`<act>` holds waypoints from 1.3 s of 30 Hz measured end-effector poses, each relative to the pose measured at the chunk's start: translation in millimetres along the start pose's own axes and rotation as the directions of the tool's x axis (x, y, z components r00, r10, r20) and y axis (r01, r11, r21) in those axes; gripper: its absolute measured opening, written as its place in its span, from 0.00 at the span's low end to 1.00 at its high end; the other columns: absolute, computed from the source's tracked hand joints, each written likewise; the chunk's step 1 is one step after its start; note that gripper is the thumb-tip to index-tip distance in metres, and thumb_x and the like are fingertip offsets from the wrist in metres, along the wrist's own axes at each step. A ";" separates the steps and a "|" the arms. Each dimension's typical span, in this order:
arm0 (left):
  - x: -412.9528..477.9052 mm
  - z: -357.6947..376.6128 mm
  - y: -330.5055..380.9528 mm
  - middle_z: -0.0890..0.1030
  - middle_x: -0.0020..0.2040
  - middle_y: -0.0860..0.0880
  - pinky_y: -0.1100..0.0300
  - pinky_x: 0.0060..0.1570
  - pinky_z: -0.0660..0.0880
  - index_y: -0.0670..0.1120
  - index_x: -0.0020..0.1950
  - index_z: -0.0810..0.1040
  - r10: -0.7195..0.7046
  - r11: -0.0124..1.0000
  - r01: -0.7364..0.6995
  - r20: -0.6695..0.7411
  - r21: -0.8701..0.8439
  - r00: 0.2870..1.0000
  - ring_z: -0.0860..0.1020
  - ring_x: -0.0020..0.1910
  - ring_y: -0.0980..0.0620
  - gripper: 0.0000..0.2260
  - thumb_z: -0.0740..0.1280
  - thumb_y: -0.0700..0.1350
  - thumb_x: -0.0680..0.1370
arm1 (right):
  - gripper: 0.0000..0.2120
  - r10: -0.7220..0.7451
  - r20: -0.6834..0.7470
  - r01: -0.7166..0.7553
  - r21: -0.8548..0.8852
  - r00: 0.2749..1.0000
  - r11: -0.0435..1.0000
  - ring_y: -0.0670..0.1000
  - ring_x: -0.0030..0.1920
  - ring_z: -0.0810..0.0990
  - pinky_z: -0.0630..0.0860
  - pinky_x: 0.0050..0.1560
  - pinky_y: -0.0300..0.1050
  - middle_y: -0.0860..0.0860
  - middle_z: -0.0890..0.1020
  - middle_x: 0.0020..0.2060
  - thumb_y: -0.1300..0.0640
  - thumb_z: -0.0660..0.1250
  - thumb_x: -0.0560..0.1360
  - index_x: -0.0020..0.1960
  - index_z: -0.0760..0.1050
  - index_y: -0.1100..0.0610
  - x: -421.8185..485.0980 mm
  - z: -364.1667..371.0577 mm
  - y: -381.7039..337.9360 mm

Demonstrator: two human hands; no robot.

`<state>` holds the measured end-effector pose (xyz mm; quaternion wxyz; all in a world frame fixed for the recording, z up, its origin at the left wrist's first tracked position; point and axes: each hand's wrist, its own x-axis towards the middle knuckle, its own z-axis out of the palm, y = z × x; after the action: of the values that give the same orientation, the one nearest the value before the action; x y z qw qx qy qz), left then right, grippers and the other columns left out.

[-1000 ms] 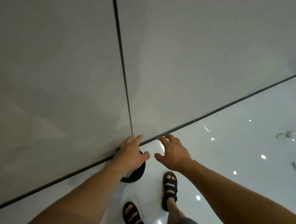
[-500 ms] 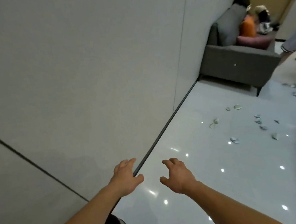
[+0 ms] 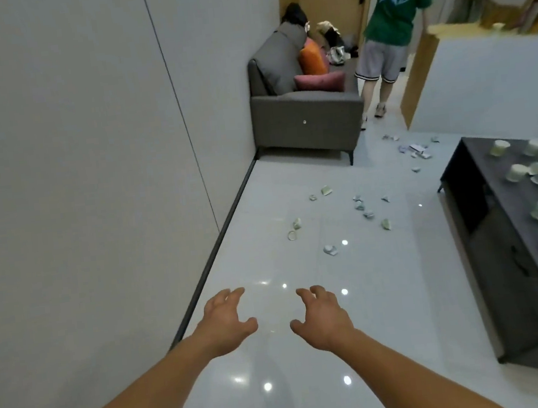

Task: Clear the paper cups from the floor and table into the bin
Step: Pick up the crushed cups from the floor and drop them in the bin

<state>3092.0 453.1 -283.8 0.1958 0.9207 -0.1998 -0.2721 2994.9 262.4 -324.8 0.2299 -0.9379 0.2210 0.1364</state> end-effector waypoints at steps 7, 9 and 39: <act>87.0 -11.6 63.9 0.52 0.78 0.49 0.49 0.73 0.57 0.53 0.78 0.53 0.103 0.990 -0.105 0.026 0.092 0.994 0.48 0.77 0.48 0.34 0.64 0.56 0.76 | 0.34 0.094 -0.056 -0.092 0.029 0.994 0.995 0.56 0.75 0.56 0.68 0.67 0.55 0.52 0.56 0.76 0.42 0.62 0.76 0.78 0.54 0.48 65.4 -45.3 39.3; 118.9 -19.1 73.3 0.52 0.78 0.49 0.49 0.73 0.57 0.53 0.78 0.53 0.125 0.987 -0.128 0.039 0.098 0.991 0.48 0.77 0.48 0.34 0.64 0.56 0.76 | 0.34 0.118 -0.061 -0.117 0.017 0.991 0.993 0.55 0.75 0.55 0.68 0.67 0.55 0.52 0.56 0.76 0.42 0.62 0.76 0.78 0.53 0.48 87.2 -57.7 45.0; 535.8 -56.9 319.8 0.56 0.77 0.47 0.49 0.72 0.59 0.49 0.78 0.53 0.123 0.991 -0.131 0.150 0.042 0.981 0.54 0.75 0.45 0.35 0.65 0.56 0.76 | 0.36 0.235 0.016 -0.235 0.007 0.972 0.972 0.56 0.74 0.58 0.69 0.66 0.55 0.52 0.56 0.76 0.41 0.64 0.76 0.78 0.53 0.49 459.7 -268.2 247.8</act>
<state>3455.0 -56.5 -316.3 0.1737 0.8883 -0.2790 -0.3209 3315.7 -228.5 -351.3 0.2179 -0.9032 0.3291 0.1689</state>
